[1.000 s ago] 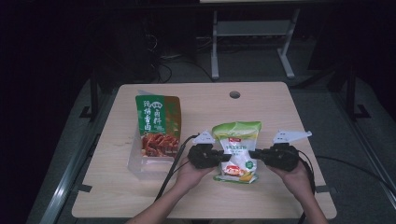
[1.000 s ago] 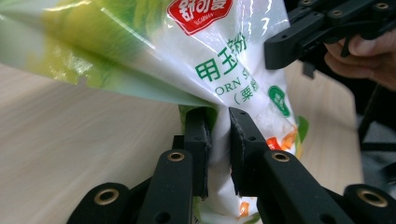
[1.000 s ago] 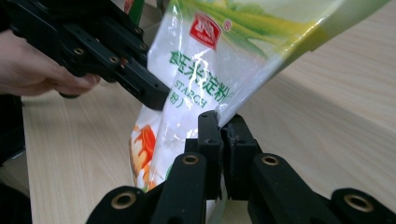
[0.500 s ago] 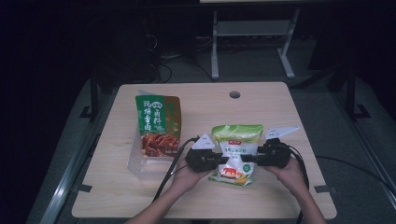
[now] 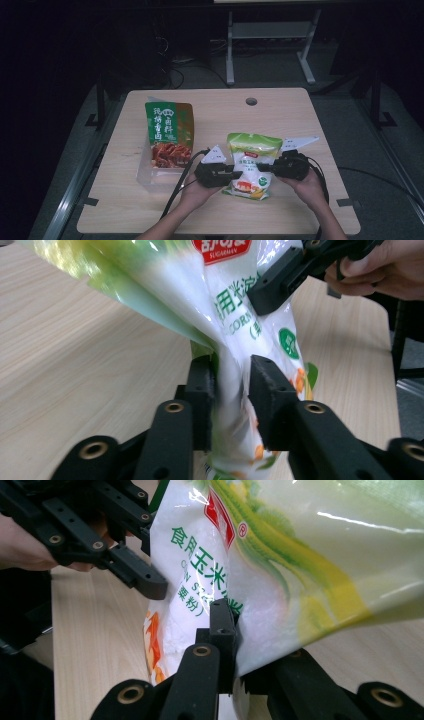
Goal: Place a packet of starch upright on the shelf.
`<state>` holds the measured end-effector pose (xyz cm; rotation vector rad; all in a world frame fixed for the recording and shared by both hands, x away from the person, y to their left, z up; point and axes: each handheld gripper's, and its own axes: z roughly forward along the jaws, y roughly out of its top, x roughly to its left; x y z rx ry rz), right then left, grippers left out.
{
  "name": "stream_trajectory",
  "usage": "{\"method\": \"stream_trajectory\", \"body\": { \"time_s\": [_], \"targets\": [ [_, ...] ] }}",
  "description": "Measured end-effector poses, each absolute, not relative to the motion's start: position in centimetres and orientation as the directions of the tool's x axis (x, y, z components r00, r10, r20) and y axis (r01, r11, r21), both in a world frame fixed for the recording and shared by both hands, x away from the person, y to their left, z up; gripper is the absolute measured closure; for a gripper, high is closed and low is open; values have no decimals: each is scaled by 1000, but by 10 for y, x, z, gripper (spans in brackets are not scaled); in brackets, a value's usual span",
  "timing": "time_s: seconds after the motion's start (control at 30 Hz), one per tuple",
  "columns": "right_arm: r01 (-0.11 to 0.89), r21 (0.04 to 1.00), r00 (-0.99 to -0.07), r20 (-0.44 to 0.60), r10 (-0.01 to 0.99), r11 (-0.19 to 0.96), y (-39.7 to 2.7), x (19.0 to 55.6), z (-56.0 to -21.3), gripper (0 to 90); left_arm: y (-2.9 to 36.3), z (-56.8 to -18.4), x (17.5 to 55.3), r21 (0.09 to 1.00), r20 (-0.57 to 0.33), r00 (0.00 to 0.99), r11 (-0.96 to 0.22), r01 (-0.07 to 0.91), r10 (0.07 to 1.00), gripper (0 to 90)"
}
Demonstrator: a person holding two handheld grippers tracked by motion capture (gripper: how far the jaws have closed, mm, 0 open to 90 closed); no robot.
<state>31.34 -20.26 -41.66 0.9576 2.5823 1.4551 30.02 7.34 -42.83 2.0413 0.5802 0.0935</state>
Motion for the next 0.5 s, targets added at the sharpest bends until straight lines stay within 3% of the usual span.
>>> {"method": "stream_trajectory", "body": {
  "time_s": [0.3,0.5],
  "targets": [
    [476,801,-809,236,539,363,-200,307,-406,866,81,-430,292,822,-187,874,-417,389,448,540],
    [461,812,-802,209,560,357,-201,305,-398,868,86,-426,281,822,-133,882,-448,353,452,488]
  ]
}}
